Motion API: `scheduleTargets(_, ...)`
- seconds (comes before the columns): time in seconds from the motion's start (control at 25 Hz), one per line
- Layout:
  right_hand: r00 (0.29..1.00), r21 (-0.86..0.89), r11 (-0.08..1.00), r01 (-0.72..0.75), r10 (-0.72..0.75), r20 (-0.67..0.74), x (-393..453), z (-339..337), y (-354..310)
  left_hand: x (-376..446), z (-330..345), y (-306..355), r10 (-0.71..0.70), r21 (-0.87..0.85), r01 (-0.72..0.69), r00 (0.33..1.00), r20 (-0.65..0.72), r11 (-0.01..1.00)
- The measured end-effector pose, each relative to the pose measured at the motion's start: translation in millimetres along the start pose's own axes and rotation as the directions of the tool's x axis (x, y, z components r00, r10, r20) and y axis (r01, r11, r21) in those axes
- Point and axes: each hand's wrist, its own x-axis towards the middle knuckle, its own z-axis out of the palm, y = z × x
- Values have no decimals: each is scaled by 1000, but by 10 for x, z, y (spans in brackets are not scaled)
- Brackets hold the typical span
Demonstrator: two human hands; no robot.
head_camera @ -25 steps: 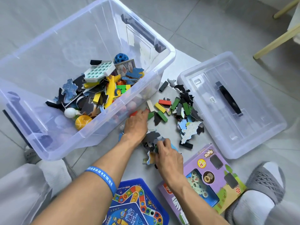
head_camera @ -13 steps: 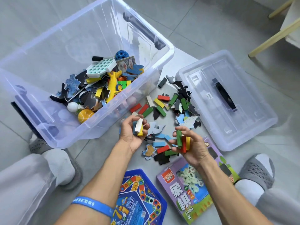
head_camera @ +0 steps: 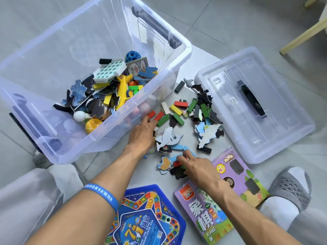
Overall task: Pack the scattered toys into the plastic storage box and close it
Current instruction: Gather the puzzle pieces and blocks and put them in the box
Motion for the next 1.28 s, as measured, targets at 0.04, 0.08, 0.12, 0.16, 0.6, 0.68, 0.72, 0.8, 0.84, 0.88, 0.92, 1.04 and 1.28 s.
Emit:
scheduleTargets(0.04, 1000, -2, 1000, -17, 17, -22, -5, 30, -2, -2, -10, 24, -9, 16, 8, 1000, 6, 1000)
scheduleTargets(0.08, 998, 9, 999, -39, 39, -39, -13, 48, -2, -35, -28, 37, -21, 29, 20, 1000, 13, 999)
scheduleTargets(0.12, 997, 25, 998, -53, 54, -49, -18, 59, -5, -88, -50, 38, -28, 44, 27, 999, 30, 999)
scheduleTargets(0.16, 996, 41, 997, -62, 64, -58, -21, 62, -19, -153, -60, 28, -32, 68, 28, 998, 60, 997)
scheduleTargets(0.6, 854, 975, -99, -197, 472, 220, 44, -132, -109, -299, 99, -63, -75, 95, 74, 997, 8, 993)
scheduleTargets(0.68, 884, 875, -467, -130, 345, 316, 36, -199, -146, -270, 102, -72, -80, 70, 79, 997, 3, 994)
scheduleTargets(0.72, 903, 818, -565, -110, 287, 319, 31, -217, -172, -265, 100, -77, -90, 69, 90, 996, -5, 994)
scheduleTargets(0.8, 930, 723, -687, -73, 215, 298, 21, -240, -214, -261, 89, -81, -102, 74, 103, 995, -12, 992)
scheduleTargets(0.84, 936, 683, -728, -62, 195, 293, 17, -248, -230, -261, 91, -85, -106, 76, 106, 994, -3, 991)
scheduleTargets(0.88, 939, 652, -756, -62, 177, 295, 11, -265, -256, -263, 97, -94, -110, 74, 109, 994, 4, 991)
scheduleTargets(0.92, 941, 630, -774, -67, 161, 299, 6, -280, -274, -265, 99, -98, -110, 67, 110, 994, 7, 992)
scheduleTargets(1.04, 941, 605, -794, -63, 156, 301, 9, -343, -271, -262, 81, -56, -93, 48, 92, 996, 14, 995)
scheduleTargets(1.28, 922, 669, -739, -74, 205, 328, 78, -543, -296, -306, 66, -16, -299, -406, 287, 954, 37, 868)
